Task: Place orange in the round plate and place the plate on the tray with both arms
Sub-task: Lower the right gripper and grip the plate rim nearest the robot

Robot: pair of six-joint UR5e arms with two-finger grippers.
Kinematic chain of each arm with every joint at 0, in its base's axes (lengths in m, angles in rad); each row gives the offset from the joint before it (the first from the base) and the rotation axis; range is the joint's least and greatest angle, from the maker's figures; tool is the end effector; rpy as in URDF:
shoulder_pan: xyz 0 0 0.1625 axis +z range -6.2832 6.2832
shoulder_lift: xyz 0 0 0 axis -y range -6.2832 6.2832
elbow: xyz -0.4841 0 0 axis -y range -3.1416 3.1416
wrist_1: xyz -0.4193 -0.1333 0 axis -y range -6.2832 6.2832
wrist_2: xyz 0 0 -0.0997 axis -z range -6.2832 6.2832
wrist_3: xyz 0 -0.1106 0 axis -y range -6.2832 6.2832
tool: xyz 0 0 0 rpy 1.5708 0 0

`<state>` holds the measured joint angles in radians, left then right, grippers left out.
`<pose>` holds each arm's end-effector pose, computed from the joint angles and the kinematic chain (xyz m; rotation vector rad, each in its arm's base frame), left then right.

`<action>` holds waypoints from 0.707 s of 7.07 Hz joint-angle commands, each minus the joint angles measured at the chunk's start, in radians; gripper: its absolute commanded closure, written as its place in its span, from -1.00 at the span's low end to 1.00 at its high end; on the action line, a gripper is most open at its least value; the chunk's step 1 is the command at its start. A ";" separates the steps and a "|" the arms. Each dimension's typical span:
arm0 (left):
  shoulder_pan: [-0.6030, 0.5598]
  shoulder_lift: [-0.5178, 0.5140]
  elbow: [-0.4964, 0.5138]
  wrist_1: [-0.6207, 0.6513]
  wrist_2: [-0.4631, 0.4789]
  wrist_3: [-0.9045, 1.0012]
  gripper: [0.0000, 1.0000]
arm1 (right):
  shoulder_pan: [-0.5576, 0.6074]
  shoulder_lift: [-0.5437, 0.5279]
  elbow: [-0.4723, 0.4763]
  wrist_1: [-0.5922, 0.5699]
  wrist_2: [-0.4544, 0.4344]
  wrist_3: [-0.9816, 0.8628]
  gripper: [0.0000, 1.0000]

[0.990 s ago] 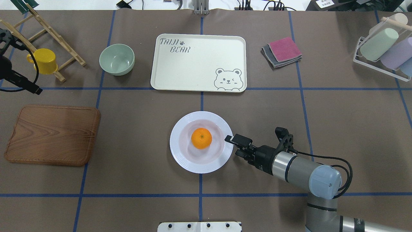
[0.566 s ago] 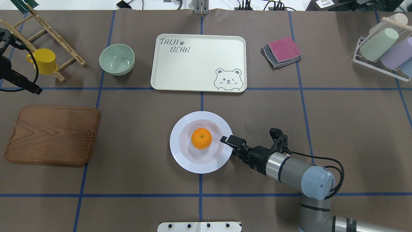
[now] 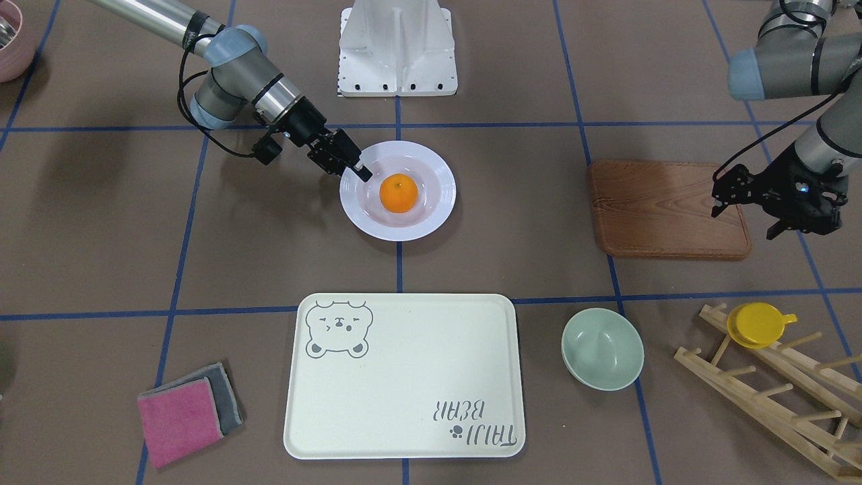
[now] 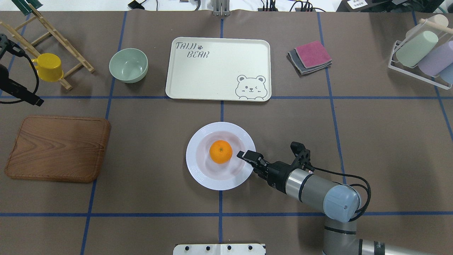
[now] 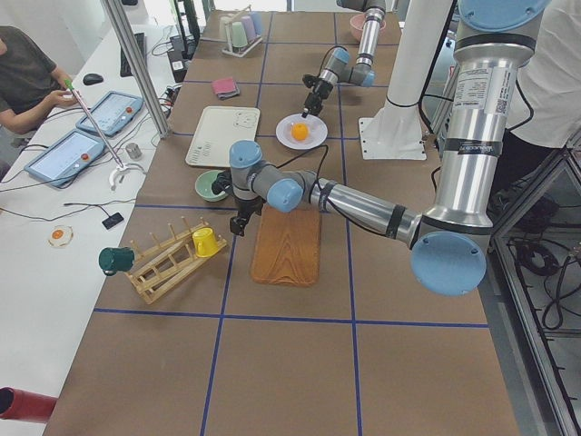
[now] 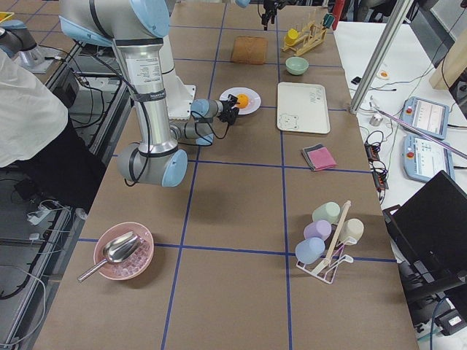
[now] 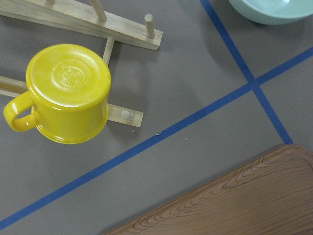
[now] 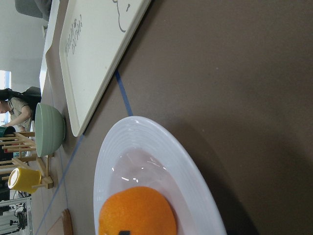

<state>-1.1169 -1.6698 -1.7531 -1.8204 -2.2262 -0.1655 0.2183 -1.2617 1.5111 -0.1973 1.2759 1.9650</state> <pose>0.1955 -0.5511 0.5530 0.2945 0.7710 0.4459 -0.6027 -0.3032 0.4151 0.0869 -1.6656 0.7065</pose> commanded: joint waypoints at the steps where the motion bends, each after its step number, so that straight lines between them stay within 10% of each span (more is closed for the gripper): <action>1: 0.002 0.005 -0.006 0.001 0.000 -0.002 -0.98 | -0.007 -0.002 0.001 0.001 -0.013 -0.002 0.41; 5: 0.003 0.004 -0.006 0.001 0.000 -0.003 -0.98 | 0.000 -0.010 0.008 0.003 -0.013 -0.002 0.28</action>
<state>-1.1142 -1.6657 -1.7587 -1.8193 -2.2258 -0.1685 0.2156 -1.2712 1.5183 -0.1950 1.2628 1.9635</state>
